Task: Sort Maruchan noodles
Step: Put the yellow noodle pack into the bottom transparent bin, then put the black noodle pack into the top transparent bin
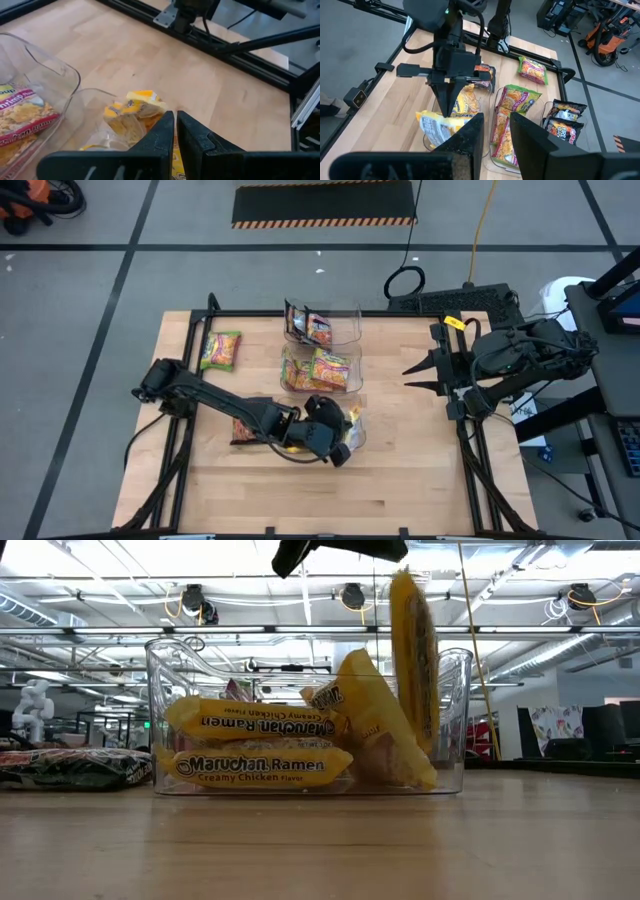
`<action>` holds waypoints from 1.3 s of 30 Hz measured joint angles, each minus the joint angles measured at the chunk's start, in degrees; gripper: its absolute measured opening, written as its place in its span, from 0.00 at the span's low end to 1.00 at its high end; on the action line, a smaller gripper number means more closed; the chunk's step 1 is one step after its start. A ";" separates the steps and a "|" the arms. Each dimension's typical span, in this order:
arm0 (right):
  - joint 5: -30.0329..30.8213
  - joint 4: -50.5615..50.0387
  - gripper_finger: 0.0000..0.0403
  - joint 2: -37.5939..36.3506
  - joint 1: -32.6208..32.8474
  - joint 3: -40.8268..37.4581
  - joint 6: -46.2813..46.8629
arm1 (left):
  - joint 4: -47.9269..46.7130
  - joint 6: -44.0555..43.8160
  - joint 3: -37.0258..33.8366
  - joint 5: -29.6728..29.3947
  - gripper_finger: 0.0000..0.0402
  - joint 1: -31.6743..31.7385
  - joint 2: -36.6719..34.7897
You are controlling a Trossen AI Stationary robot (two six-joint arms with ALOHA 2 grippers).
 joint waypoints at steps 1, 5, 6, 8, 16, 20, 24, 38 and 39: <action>0.02 0.00 0.23 0.00 0.00 0.00 0.00 | -0.29 -0.12 0.00 0.31 0.06 0.00 -0.01; 0.02 0.00 0.23 0.00 0.00 0.00 0.00 | -1.64 -0.98 0.00 0.87 0.06 -0.02 0.39; 0.01 0.00 0.23 0.00 0.01 0.00 0.00 | -1.68 -1.05 0.00 0.87 0.06 0.00 0.39; 0.00 0.00 0.23 0.00 0.00 0.00 0.00 | -1.65 -0.94 0.00 0.86 0.06 0.00 0.33; 0.00 0.00 0.23 0.00 0.00 0.00 0.00 | -5.48 3.56 -0.03 2.03 0.06 -0.36 -0.43; 0.02 0.02 0.23 0.03 0.00 0.00 0.00 | -8.64 5.18 -0.04 3.79 0.06 -1.13 -4.27; 0.00 0.02 0.23 0.29 0.00 0.00 0.55 | -15.02 5.82 0.00 1.98 0.06 -2.51 -8.63; 0.41 1.75 0.23 1.22 0.00 -0.02 -0.46 | -43.54 -8.06 -0.04 -15.77 0.06 -13.82 -20.05; 0.41 1.75 0.23 1.22 0.00 -0.02 -0.48 | -45.16 -9.12 -0.04 -16.83 0.06 -14.71 -20.83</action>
